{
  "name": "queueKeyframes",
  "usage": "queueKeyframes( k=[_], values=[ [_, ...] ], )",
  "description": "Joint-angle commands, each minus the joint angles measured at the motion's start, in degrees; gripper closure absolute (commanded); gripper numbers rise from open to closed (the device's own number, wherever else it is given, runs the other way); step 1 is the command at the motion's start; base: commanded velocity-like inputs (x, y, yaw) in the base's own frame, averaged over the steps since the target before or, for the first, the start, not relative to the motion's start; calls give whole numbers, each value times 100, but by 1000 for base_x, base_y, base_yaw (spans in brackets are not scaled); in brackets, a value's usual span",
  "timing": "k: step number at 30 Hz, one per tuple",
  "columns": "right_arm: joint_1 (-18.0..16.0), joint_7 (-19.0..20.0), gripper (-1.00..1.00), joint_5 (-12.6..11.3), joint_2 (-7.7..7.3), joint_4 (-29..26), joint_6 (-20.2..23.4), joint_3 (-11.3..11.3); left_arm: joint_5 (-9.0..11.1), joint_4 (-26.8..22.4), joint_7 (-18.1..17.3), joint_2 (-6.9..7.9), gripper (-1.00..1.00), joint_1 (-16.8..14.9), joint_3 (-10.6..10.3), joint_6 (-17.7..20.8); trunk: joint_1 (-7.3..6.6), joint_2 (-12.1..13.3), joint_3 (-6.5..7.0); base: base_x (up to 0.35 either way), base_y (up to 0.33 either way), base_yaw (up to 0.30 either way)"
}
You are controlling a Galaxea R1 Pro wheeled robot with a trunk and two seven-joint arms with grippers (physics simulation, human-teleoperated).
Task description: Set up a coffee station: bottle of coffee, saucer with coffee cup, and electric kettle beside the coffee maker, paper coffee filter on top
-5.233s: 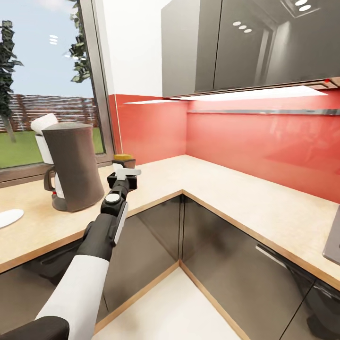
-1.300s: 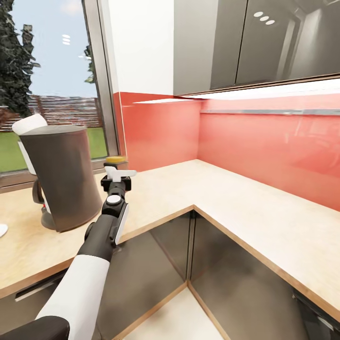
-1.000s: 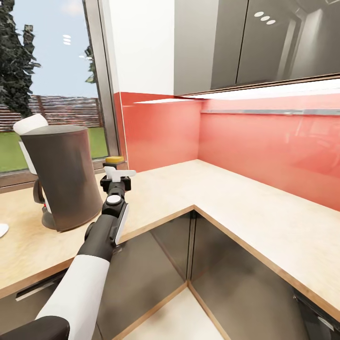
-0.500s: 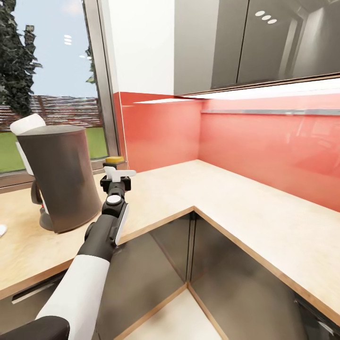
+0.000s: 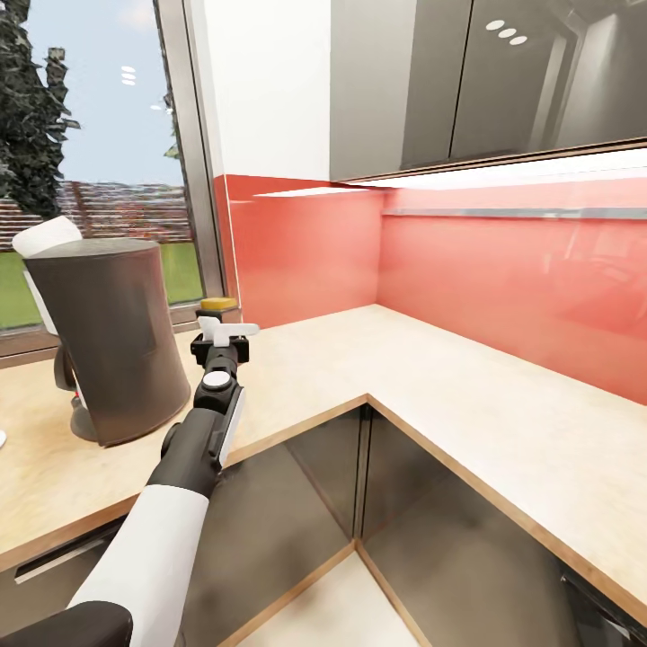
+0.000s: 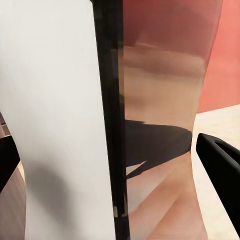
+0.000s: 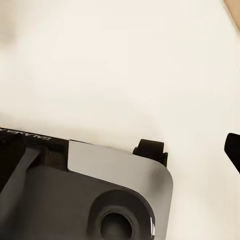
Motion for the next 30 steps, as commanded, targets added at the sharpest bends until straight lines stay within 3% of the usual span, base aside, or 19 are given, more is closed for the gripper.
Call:
queueKeyframes(
  k=[1,30],
  values=[
    [-5,5,-100,55,-6,13,-27,-47,-56,-6,10,0,100,-4,-8,46,0,-3,-6,0,0,0],
    [-5,4,-100,54,-8,13,-27,-49,-56,-6,10,0,100,-4,-2,55,0,-3,-6,51,0,15]
  ],
)
